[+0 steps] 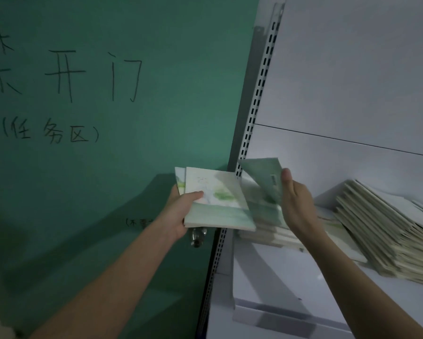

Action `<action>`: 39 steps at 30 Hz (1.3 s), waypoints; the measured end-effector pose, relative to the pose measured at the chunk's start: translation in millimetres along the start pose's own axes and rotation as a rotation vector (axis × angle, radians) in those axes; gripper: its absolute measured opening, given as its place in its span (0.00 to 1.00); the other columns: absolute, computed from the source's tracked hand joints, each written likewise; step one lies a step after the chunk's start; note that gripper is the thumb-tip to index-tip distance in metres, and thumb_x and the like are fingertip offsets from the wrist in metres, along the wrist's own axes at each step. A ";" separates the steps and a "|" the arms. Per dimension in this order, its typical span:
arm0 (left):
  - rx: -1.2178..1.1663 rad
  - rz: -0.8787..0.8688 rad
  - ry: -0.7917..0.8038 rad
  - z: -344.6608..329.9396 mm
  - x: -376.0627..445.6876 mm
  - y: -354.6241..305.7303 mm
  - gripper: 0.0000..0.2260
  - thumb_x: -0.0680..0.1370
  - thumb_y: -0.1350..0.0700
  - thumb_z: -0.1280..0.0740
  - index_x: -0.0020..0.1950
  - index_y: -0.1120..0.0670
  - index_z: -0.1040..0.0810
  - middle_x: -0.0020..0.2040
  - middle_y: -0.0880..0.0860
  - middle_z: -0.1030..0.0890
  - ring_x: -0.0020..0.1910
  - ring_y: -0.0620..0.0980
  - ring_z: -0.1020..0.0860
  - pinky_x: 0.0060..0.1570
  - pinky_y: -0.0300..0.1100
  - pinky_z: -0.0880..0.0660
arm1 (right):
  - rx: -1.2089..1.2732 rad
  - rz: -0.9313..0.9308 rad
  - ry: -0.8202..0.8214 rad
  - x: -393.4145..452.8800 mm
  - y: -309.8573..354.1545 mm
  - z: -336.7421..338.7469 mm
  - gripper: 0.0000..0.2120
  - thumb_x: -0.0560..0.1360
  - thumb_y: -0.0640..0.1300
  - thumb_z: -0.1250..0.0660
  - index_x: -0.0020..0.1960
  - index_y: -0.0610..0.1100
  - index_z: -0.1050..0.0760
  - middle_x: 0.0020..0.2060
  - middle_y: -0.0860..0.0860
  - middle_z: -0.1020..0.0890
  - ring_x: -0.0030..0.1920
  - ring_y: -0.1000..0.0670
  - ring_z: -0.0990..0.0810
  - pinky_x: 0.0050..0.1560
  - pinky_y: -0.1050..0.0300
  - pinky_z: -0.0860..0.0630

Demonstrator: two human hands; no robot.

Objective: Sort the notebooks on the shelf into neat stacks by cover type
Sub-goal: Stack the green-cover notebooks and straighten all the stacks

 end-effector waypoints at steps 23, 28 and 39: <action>-0.111 -0.035 0.159 -76.4 -4.4 -11.7 0.19 0.76 0.59 0.31 0.66 0.50 0.29 0.56 0.55 0.19 0.46 0.54 0.19 0.32 0.44 0.22 | 0.582 -0.288 0.274 -39.4 19.3 23.3 0.14 0.80 0.44 0.37 0.66 0.48 0.29 0.56 0.46 0.19 0.51 0.43 0.17 0.47 0.48 0.18; 0.043 0.144 0.313 -130.4 -29.3 9.7 0.22 0.75 0.56 0.31 0.68 0.56 0.31 0.58 0.60 0.21 0.46 0.56 0.19 0.33 0.45 0.21 | 0.815 -0.405 0.242 -48.7 -23.2 76.1 0.15 0.78 0.33 0.38 0.63 0.40 0.24 0.53 0.40 0.18 0.46 0.42 0.16 0.42 0.54 0.20; 0.587 -0.267 0.369 -200.8 -99.4 110.8 0.19 0.75 0.68 0.33 0.65 0.56 0.25 0.58 0.50 0.20 0.53 0.48 0.21 0.46 0.35 0.23 | 0.773 -0.447 -0.004 -71.2 -136.1 131.8 0.19 0.75 0.34 0.33 0.65 0.37 0.30 0.58 0.40 0.20 0.54 0.41 0.18 0.46 0.48 0.18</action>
Point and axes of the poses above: each hand's wrist, its own x-axis towards the middle knuckle, its own z-axis out of the back of the hand, y = z × x, the point moved 1 cm from there along x, towards the middle knuckle
